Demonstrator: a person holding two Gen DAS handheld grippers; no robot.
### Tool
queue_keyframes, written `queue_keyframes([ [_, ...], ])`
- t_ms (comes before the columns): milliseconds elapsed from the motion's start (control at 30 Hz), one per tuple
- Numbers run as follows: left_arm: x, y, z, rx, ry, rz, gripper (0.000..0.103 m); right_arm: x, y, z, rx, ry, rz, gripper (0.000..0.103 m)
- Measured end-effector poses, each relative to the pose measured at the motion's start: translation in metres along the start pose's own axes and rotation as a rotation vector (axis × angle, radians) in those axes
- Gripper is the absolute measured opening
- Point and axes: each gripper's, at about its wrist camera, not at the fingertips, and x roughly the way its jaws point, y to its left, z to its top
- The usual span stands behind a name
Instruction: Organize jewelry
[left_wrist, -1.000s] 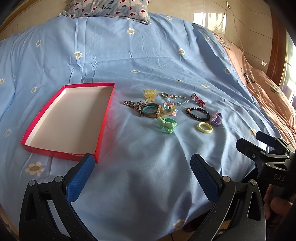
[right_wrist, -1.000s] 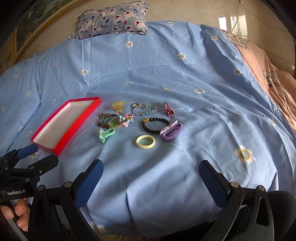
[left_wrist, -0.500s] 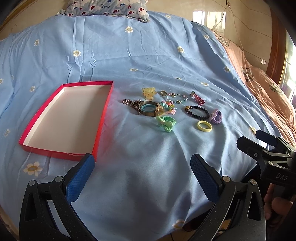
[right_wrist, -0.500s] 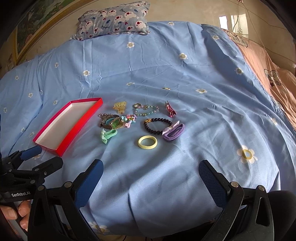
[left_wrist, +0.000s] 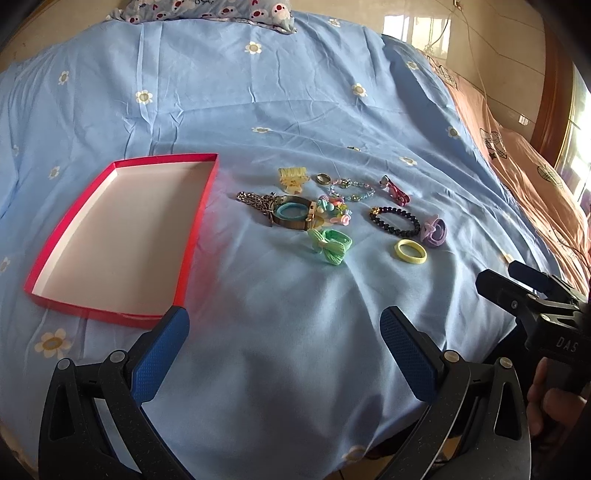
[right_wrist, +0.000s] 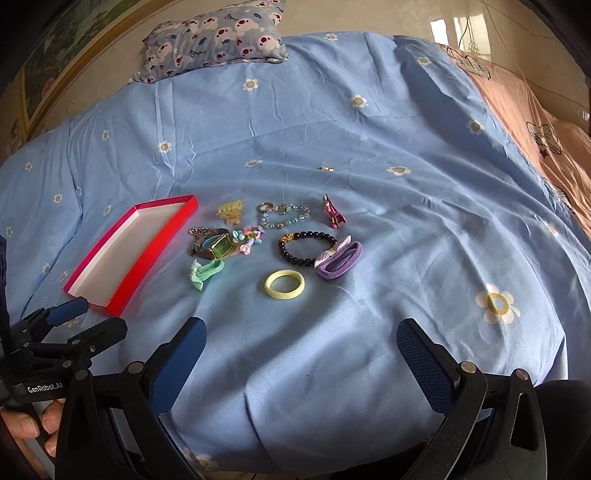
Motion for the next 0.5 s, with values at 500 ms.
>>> queue_keyframes([
  [500, 0.050, -0.002, 0.047, -0.015, 0.057, -0.093, 0.100, 0.033, -0.024, 0.033, 0.049, 0.032, 0.009, 0.088],
])
